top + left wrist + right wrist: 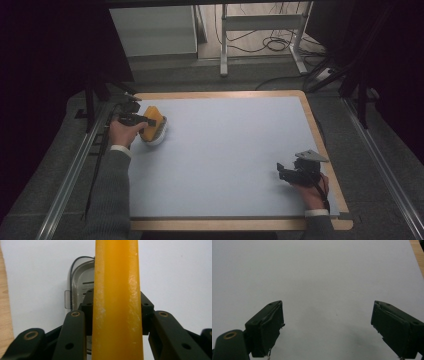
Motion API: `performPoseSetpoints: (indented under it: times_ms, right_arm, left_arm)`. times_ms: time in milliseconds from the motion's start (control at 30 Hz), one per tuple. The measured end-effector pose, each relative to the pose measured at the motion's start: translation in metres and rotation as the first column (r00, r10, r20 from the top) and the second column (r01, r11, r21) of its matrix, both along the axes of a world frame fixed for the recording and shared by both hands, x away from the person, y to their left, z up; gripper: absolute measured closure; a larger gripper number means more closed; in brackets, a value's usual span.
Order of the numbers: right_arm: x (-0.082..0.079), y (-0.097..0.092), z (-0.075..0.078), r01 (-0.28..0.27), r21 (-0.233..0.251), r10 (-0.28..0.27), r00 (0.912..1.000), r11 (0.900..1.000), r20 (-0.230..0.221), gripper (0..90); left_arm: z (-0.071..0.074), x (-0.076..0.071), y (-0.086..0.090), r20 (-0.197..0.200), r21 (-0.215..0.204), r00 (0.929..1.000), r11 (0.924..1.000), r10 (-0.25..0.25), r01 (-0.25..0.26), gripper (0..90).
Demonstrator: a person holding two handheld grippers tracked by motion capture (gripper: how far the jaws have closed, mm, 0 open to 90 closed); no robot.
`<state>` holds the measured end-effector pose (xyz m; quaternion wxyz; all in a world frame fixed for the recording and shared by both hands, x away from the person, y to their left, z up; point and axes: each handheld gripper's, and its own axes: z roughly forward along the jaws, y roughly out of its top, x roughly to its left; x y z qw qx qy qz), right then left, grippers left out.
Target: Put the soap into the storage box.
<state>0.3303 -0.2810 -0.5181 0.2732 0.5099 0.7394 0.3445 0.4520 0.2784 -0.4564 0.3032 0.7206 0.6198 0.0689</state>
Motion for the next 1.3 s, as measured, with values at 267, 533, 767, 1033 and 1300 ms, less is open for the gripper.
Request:
performPoseSetpoints:
  times_ms: [267, 533, 767, 1033, 1300]
  right_arm:
    - [0.0, 0.0, 0.0, -0.001, -0.002, 0.001, 1.0, 1.0, 0.0, 11.0]
    - [0.0, 0.001, 0.0, 0.0, -0.003, 0.0, 1.0, 1.0, -0.003, 11.0]
    - [0.0, 0.001, -0.001, 0.0, -0.005, 0.0, 1.0, 1.0, -0.004, 10.9]
    - [0.001, 0.0, -0.001, -0.001, -0.006, 0.001, 1.0, 1.0, -0.004, 11.0]
    - [0.001, 0.001, -0.002, -0.001, -0.006, 0.001, 1.0, 1.0, -0.007, 10.9]
  left_arm:
    - [-0.005, 0.001, 0.002, -0.003, -0.011, 0.9997, 0.9997, 0.024, -0.024, 61.0]
    - [-0.008, 0.002, 0.003, -0.014, -0.01, 0.9993, 0.9993, 0.036, -0.036, 60.9]
    - [-0.01, 0.005, 0.002, -0.012, -0.019, 0.9988, 0.9987, 0.047, -0.047, 60.9]
    - [-0.013, 0.008, 0.004, -0.012, -0.03, 0.9983, 0.9979, 0.057, -0.058, 60.9]
    - [-0.015, 0.009, 0.0, -0.006, -0.038, 0.9986, 0.9979, 0.052, -0.053, 60.9]
